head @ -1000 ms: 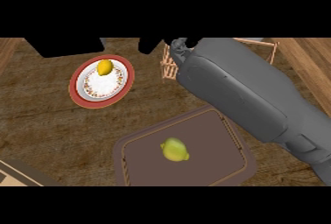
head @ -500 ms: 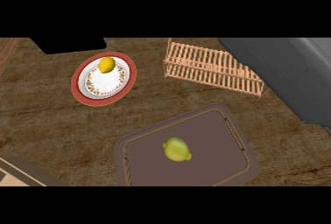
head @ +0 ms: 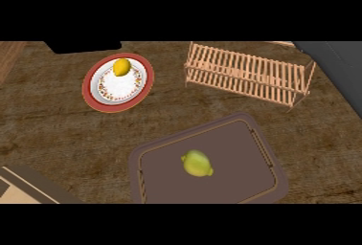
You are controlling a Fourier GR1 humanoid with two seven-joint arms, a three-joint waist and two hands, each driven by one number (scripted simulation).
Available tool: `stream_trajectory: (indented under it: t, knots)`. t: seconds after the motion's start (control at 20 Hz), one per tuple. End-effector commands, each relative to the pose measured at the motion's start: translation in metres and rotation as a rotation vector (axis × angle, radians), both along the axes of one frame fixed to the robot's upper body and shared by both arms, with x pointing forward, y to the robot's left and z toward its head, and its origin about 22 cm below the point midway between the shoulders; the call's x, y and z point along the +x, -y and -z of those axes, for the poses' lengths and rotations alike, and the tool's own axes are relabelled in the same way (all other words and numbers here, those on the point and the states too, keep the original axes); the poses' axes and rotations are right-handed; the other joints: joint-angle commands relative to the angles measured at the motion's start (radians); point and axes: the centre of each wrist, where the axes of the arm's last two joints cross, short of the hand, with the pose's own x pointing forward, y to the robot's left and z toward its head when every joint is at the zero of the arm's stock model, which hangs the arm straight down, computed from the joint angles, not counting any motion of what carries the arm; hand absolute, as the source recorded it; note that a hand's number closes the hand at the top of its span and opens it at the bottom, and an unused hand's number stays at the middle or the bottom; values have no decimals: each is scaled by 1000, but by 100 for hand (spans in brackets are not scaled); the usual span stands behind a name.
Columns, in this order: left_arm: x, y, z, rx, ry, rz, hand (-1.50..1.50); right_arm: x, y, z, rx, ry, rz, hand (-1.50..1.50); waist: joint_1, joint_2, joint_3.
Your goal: Pick the pear from the tray and place it in the tiered shelf
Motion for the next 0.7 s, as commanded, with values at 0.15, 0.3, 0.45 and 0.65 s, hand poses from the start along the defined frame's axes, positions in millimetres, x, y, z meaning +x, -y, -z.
stream_trajectory:
  t: [0.15,0.3,0.45,0.65]
  knots:
    - [81,26,-40,39,440,238,0,8,21,3,-56,-58,29,150,-9,15,-14]
    - [79,28,-35,30,436,250,0,11,31,13,-63,-55,42,150,6,15,-13]
    - [82,23,-34,48,432,241,0,16,47,16,-65,-61,67,150,6,20,-13]
    - [81,24,-36,30,441,265,0,20,61,18,-85,-63,78,150,24,20,-13]
